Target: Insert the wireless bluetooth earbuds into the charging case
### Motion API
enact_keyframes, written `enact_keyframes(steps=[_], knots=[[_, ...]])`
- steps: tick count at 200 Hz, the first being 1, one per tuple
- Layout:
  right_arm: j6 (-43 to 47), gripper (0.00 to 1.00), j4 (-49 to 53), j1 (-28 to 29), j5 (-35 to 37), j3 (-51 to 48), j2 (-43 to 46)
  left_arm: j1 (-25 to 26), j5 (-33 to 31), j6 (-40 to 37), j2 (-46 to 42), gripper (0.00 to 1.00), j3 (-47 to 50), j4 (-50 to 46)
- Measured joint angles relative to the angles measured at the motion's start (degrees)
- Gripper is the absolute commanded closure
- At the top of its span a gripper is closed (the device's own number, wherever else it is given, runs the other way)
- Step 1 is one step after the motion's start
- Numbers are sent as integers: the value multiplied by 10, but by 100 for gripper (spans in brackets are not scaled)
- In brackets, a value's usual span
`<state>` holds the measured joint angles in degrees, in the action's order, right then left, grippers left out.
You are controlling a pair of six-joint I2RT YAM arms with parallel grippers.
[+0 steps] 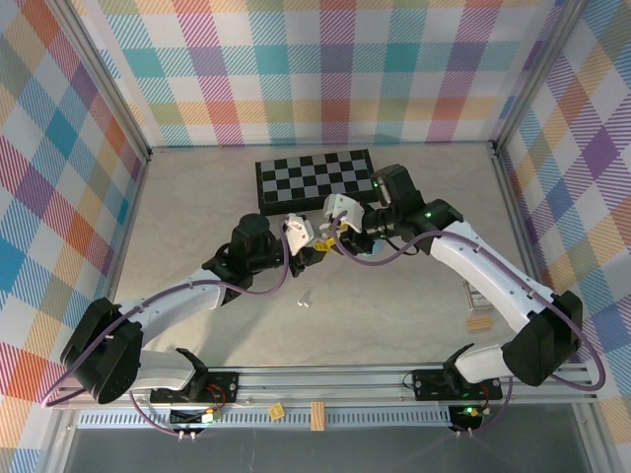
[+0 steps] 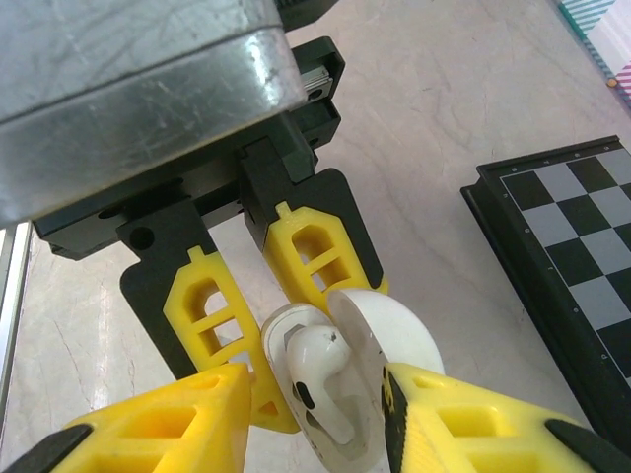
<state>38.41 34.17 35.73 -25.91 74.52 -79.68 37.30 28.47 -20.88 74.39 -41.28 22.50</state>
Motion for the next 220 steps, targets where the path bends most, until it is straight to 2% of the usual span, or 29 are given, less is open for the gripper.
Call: enact_keyframes(steps=[156, 175, 192, 212, 220], knots=[[1, 63, 5, 27, 42, 4, -10, -11, 16, 22, 0, 91, 6, 5], [3, 67, 14, 31, 45, 6, -16, -11, 15, 22, 0, 91, 8, 4], [8, 76, 23, 31, 47, 10, -17, -11, 18, 22, -3, 91, 11, 4], [11, 79, 30, 32, 51, 14, -17, -11, 19, 22, -4, 91, 13, 4], [11, 84, 30, 33, 52, 15, -17, -11, 20, 22, -4, 91, 13, 4]])
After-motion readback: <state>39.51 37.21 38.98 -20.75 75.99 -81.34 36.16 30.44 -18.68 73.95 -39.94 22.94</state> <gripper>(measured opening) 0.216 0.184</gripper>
